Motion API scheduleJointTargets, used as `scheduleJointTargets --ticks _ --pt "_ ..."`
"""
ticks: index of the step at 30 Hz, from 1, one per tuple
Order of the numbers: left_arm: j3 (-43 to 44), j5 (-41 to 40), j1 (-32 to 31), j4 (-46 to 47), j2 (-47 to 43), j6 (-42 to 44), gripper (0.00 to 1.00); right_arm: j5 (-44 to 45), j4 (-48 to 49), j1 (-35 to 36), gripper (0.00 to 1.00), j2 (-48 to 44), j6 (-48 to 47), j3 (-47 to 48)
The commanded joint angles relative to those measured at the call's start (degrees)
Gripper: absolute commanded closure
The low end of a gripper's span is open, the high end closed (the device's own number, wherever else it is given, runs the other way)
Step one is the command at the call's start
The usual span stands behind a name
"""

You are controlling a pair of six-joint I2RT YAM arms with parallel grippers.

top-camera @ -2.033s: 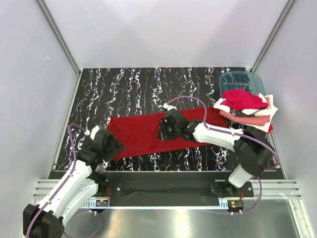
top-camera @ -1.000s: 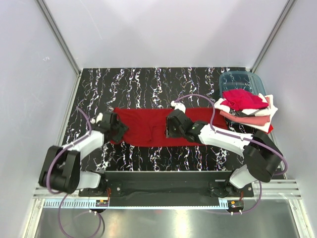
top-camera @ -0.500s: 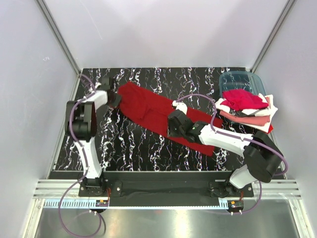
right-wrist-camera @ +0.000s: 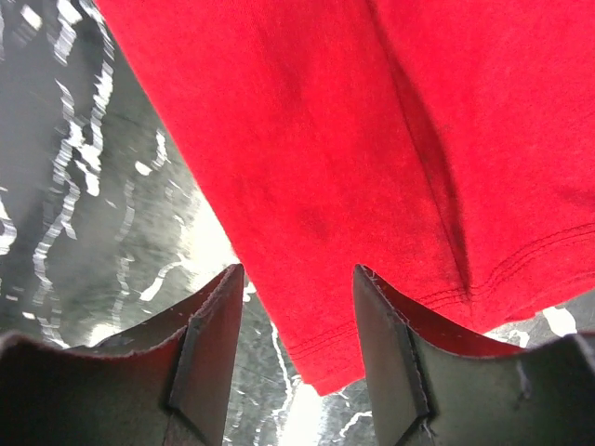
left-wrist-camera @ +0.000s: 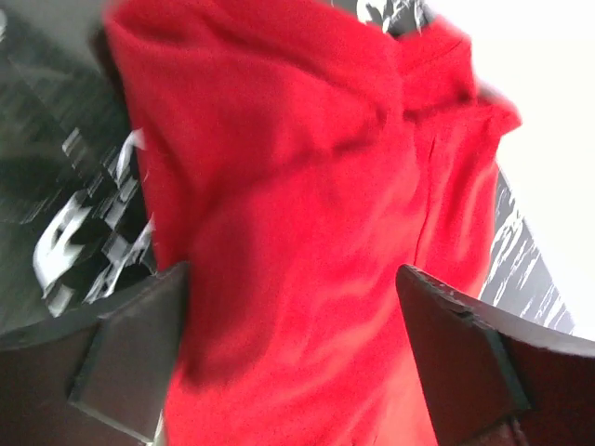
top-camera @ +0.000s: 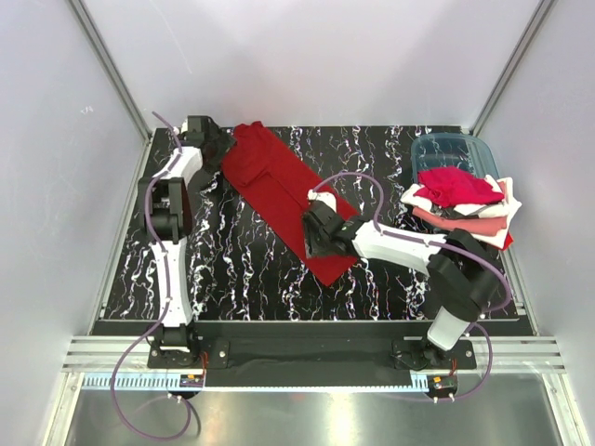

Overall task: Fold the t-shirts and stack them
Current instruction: Fold the tshirt

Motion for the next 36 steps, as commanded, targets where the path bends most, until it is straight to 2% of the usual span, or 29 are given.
scheduleJointTargets --ticks 1,5,8,11,13,15,18,21,22,27,28,31,33,36 --pt "-4.6 1.1 -0.1 0.6 -12.5 3.3 0.01 -2.4 -3.4 0.2 0.43 1.7 -3.7 2.9" --pt "-0.6 2.9 1.1 -6.7 -18.7 9.5 0.01 -7.1 -3.0 0.6 0.43 2.6 -5.9 3.2" --pt "3.4 0.4 1.2 -18.5 -22.3 9.7 0.01 -9.4 -4.2 1.3 0.43 4.2 -7.1 4.5" --pt "1.0 -1.0 1.5 -21.4 -28.1 7.9 0.01 -9.4 -6.8 2.3 0.44 7.4 -8.0 7.1" --pt "-5.9 -1.2 1.8 -21.0 -31.2 5.7 0.01 -8.9 -7.8 2.6 0.45 10.0 -8.2 8.8" --pt "-10.4 3.0 2.4 -18.3 -34.9 3.0 0.01 -7.9 -9.7 3.4 0.49 12.0 -8.2 10.1" --pt "-17.0 8.4 2.5 -19.1 -38.5 1.0 0.01 -6.4 -11.0 4.8 0.53 13.2 -8.5 11.7" --pt "-25.5 12.4 2.2 -17.7 -45.0 0.6 0.01 -5.7 -11.5 6.7 0.56 14.2 -8.5 13.1" --pt "-30.9 13.2 2.2 -16.9 -46.8 0.5 0.01 -5.3 -12.4 7.1 0.56 14.6 -8.5 13.6" --pt "-42.3 13.6 2.4 -16.2 -60.4 4.7 0.01 -2.6 -14.1 9.1 0.7 17.3 -8.4 15.8" --pt "-43.9 13.2 2.3 -16.7 -65.4 6.0 0.01 -2.3 -14.3 9.4 0.7 17.5 -8.2 16.2" --pt "-51.8 9.3 2.4 -18.2 -73.4 9.3 0.01 2.3 -16.8 10.2 0.67 18.7 -7.7 18.2" --pt "-59.1 8.7 2.4 -15.3 -81.0 9.9 0.01 6.7 -16.9 11.5 0.6 17.6 -7.6 18.0" --pt "-67.5 10.2 2.4 -9.6 -88.0 9.5 0.01 8.9 -15.7 11.8 0.57 15.5 -7.5 16.9"
